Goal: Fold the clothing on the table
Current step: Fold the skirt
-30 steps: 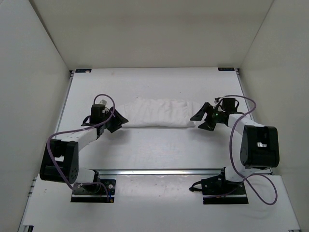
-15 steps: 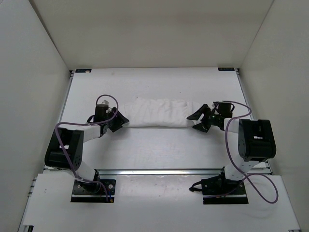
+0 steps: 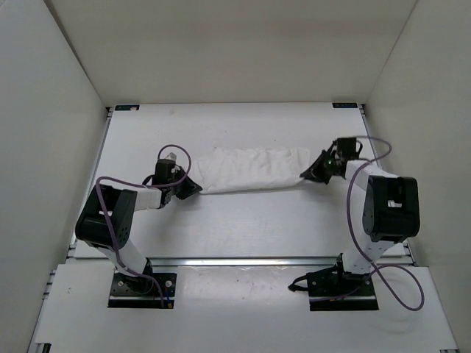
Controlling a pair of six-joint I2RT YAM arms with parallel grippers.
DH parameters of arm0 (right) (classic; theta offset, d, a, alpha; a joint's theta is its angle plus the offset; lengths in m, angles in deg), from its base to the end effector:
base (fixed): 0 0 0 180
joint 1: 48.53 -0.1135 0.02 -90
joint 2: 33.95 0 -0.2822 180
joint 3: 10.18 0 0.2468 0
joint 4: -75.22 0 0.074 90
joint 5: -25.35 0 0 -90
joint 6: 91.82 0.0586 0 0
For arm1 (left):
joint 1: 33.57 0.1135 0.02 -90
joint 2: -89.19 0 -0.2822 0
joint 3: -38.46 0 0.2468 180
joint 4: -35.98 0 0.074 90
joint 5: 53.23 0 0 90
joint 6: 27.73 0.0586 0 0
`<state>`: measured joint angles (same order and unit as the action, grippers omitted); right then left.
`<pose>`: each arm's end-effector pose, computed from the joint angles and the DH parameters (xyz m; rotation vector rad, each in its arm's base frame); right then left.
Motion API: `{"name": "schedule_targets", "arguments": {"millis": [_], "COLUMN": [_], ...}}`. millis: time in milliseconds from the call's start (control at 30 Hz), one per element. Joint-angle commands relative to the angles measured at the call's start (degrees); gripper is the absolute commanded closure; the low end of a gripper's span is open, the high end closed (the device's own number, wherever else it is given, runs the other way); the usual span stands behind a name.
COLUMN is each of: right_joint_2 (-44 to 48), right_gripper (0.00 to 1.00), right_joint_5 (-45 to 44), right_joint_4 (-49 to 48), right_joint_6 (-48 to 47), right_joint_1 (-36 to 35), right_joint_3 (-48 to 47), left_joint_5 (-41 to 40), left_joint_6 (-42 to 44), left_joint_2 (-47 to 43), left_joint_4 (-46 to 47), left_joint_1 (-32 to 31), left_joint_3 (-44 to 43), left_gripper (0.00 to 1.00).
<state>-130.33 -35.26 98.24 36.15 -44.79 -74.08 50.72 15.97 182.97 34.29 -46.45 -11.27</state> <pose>0.3316 0.0071 0.1584 0.7217 2.4842 0.8818 0.2964 -0.0823 0.1298 -0.5945 2.4092 -0.7613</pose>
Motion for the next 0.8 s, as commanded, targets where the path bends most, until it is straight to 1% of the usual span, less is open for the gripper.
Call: {"name": "schedule_targets", "arguments": {"millis": [0, 33, 67, 167, 200, 267, 300, 333, 500, 600, 767], "right_joint_2": [2.16, 1.03, -0.29, -3.01, -4.33, -6.00, -6.88, -7.76, -14.52, -17.60, -21.56], "right_gripper": [1.00, 1.00, 1.00, 1.00, 1.00, 1.00, 1.00, 1.00, 1.00, 1.00, 1.00], "right_joint_5": [-9.16, -9.69, -9.70, -10.75, -11.62, -13.29, -13.91, -14.09, -13.21, -13.91, -11.64], "right_joint_4": [12.80, 16.67, 18.28, 23.47, 23.39, 23.83, 23.75, 23.22, 21.46, 21.28, 19.88], "right_joint_6": [-12.82, -15.71, -17.74, -20.04, -20.31, -20.40, -20.14, -19.61, -18.38, -18.12, -16.71], "right_joint_1": [-3.11, -5.05, -6.20, -14.35, -15.43, -21.73, -22.98, -25.69, -35.45, -38.98, -42.33], "right_joint_3": [-15.19, -20.44, -25.10, -33.64, -35.15, -39.19, -40.34, -42.62, -49.04, -51.77, -53.01], "left_joint_5": [-0.51, -0.42, -0.33, 0.11, 0.54, 0.20, 0.02, -0.16, 0.98, 0.90, 2.39], "left_joint_6": [-1.06, -1.42, -1.77, -1.86, -2.38, -2.74, -2.65, -2.65, -2.04, -2.21, -1.95], "left_joint_2": [-0.35, -0.26, 0.17, 1.14, 1.32, 1.41, 1.23, 1.06, 0.62, 0.44, 0.36], "left_joint_4": [3.25, 4.57, 5.02, 6.25, 6.69, 7.13, 7.30, 7.48, 7.66, 8.36, 8.63], "left_joint_1": [-2.49, -2.32, -3.02, -3.37, -3.29, -3.37, -3.20, -3.03, -2.50, -2.14, -2.32], "left_joint_3": [2.60, 2.61, 2.96, 2.26, 2.17, 2.00, 1.91, 2.00, 2.08, 2.61, 3.05], "left_gripper": [1.00, 1.00, 1.00, 1.00, 1.00, 1.00, 1.00, 1.00, 1.00, 1.00, 1.00]}}
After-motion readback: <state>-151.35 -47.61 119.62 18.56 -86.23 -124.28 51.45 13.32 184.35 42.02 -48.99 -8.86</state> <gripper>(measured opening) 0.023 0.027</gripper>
